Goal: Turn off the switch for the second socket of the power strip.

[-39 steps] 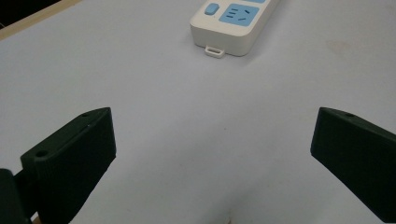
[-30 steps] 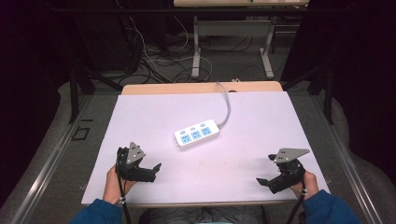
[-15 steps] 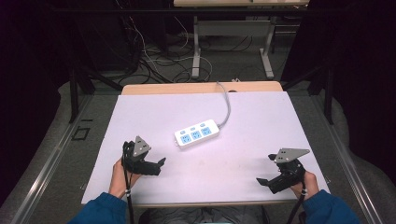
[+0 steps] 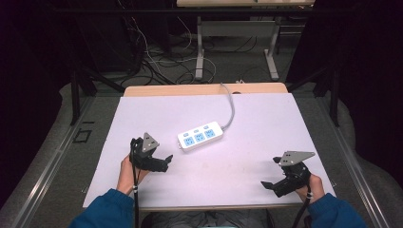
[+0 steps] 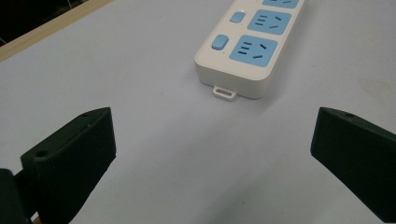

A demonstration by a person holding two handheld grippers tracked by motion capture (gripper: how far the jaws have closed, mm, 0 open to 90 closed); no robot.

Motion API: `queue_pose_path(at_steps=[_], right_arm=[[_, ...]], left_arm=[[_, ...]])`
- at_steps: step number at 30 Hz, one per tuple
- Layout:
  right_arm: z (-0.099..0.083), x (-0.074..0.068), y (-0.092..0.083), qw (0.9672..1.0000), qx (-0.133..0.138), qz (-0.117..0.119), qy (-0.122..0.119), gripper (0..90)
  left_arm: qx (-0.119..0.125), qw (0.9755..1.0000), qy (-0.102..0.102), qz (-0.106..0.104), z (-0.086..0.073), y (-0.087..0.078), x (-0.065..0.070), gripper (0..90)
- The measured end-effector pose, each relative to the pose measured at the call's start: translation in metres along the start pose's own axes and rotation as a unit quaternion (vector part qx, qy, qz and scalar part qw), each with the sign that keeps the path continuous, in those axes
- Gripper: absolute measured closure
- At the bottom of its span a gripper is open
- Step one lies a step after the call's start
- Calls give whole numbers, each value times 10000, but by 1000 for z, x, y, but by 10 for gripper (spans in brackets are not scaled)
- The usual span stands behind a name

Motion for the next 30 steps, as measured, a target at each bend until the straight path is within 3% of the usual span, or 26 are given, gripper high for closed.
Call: queue_pose_path(at_steps=[2,15,30], right_arm=[[1,1,1,10000,35,-15,-85,7],[0,0,-1,10000,23,13,-53,4],[0,0,0,10000,18,-31,-85,4]], left_arm=[[-3,10000,12,15,1,1,-1,0],[42,9999,91,16,17,19,-4,0],[126,9997,-76,-218,34,37,0,0]])
Point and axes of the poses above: each handheld gripper's, and its own axes: y roughly forward along the jaws, z roughly out of its top, x roughly to its right, the point moved 10 cm from there along y, roughly forward along the jaws, and after that the axes turned 3 degrees about y, right-handed, at the moved point
